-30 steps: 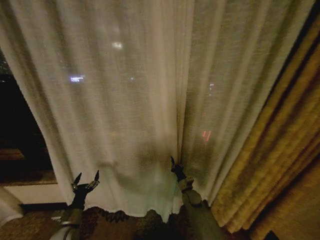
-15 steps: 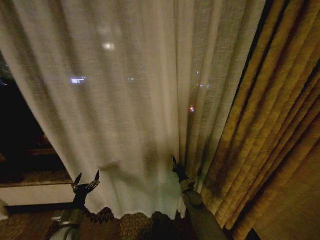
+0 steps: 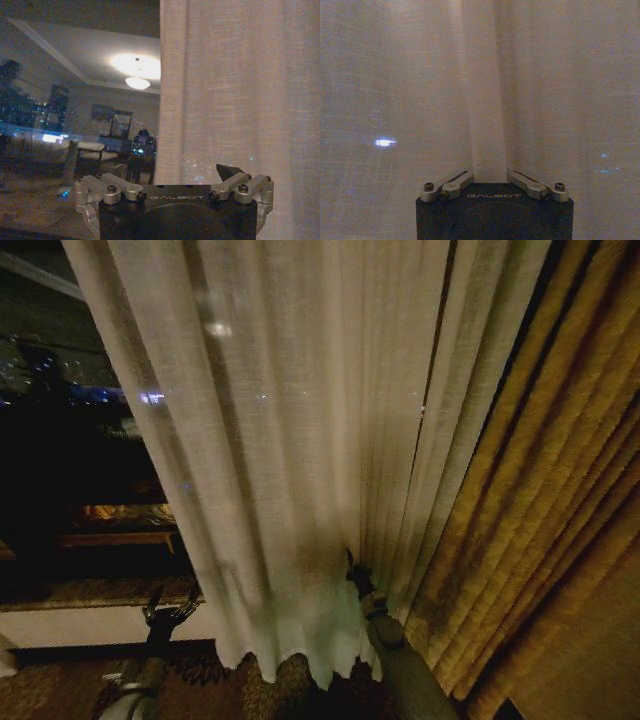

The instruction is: Open the curtains by pulling them apart, changing their state from closed to fully open.

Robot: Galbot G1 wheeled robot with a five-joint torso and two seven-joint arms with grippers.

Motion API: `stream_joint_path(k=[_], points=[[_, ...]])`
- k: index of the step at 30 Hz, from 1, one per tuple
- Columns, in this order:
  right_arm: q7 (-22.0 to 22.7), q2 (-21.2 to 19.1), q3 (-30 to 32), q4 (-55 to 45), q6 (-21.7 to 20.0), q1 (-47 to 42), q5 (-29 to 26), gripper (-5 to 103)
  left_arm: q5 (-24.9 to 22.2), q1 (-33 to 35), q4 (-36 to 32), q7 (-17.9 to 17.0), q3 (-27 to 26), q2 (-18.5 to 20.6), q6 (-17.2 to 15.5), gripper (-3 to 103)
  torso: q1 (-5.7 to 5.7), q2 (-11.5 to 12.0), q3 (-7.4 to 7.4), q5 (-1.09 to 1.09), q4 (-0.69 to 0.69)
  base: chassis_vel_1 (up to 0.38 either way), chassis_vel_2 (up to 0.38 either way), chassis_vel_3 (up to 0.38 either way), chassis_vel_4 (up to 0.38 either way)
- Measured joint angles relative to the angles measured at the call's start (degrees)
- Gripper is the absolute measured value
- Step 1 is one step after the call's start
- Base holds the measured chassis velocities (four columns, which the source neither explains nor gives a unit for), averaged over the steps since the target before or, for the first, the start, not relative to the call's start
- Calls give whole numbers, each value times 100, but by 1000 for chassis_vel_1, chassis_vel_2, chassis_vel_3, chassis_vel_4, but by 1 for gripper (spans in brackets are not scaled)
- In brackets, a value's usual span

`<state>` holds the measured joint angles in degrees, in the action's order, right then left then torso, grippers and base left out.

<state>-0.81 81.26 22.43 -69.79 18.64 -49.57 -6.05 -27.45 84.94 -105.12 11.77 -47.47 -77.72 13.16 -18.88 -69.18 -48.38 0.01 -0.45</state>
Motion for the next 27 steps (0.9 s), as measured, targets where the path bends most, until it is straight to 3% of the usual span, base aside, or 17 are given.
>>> stream_joint_path(k=[4, 14, 18, 23, 27], points=[[231, -113, 223, 198, -75, 197, -2, 0, 0, 0, 0, 0, 0, 0, 0, 100, 0, 0, 0, -1, 0, 0, 0, 0, 0], [1371, -685, 673, 423, -341, 349, 386, 0, 0, 0, 0, 0, 2, 0, 0, 100, 0, 0, 0, 0, -1, 0, 0, 0, 0], [1930, -924, 824, 477, -639, 359, 404, 0, 0, 0, 0, 0, 2, 0, 0, 100, 0, 0, 0, 0, -1, 0, 0, 0, 0], [2370, -1053, 927, 481, -864, 299, 552, 0, 0, 0, 0, 0, 1, 0, 0, 100, 0, 0, 0, 0, -2, 0, 0, 0, 0], [2470, -1065, 938, 355, -930, 175, 578, 0, 0, 0, 0, 0, 1, 0, 0, 100, 0, 0, 0, 0, -2, 0, 0, 0, 0]])
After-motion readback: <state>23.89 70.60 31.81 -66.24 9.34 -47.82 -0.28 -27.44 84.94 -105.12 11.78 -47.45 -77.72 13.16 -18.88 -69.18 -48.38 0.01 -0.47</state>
